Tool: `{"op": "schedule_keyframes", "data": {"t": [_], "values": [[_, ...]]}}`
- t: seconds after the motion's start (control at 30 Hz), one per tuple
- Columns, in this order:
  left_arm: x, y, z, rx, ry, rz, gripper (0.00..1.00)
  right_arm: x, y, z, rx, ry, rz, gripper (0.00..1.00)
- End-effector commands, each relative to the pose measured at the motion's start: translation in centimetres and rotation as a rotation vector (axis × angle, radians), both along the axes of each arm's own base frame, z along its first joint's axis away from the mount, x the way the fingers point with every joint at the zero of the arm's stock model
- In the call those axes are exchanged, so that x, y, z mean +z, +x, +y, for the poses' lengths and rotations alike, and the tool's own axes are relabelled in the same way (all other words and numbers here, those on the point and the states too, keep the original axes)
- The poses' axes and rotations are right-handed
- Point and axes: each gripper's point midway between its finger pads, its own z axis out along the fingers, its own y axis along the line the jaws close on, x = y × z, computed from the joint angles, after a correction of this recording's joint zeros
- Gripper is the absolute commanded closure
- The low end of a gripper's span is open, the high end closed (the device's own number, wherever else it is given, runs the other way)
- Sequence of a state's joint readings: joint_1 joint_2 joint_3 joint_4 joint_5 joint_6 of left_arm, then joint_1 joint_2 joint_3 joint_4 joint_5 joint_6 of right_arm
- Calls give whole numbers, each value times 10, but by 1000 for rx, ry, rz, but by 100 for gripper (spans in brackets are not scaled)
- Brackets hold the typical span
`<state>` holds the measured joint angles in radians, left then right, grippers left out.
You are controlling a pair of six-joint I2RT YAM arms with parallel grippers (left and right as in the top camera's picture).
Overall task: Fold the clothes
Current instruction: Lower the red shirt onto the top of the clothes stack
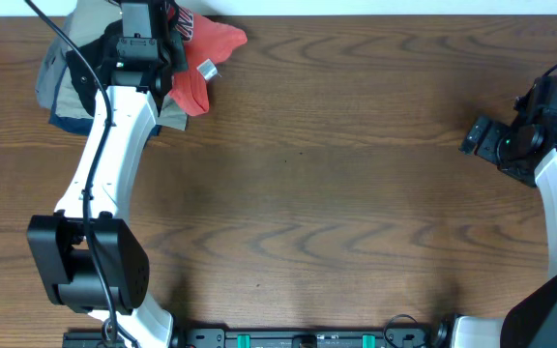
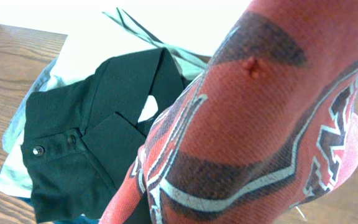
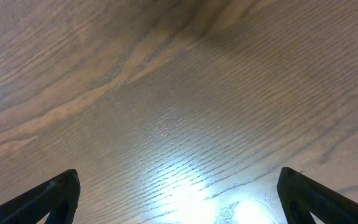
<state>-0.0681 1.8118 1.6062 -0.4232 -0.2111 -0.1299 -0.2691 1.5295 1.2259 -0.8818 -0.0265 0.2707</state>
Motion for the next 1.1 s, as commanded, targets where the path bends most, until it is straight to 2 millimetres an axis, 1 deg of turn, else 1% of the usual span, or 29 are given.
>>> {"op": "schedule_keyframes", "data": {"t": [0.0, 0.17, 0.3, 0.5, 0.57, 0.7, 0.8, 0.87, 0.97, 1.07], "values": [[27, 3, 5, 68, -46, -87, 94, 3, 1, -2, -10, 0, -9, 1], [30, 5, 4, 69, -51, -104, 94, 3, 1, -2, -10, 0, -9, 1], [36, 6, 3, 103, -106, -138, 94, 3, 1, -2, -10, 0, -9, 1], [46, 7, -10, 61, -186, -167, 94, 3, 1, -2, -10, 0, -9, 1], [50, 6, -15, 55, -217, -176, 94, 3, 1, -2, -10, 0, -9, 1], [65, 4, -17, 78, -286, -220, 94, 3, 1, -2, -10, 0, -9, 1], [77, 5, -17, 80, -300, -263, 94, 3, 1, -2, -10, 0, -9, 1], [80, 7, -17, 80, -303, -278, 94, 3, 1, -2, -10, 0, -9, 1], [80, 8, -13, 95, -307, -281, 94, 3, 1, -2, -10, 0, -9, 1], [74, 10, -3, 149, -351, -282, 94, 3, 1, -2, -10, 0, -9, 1]]}}
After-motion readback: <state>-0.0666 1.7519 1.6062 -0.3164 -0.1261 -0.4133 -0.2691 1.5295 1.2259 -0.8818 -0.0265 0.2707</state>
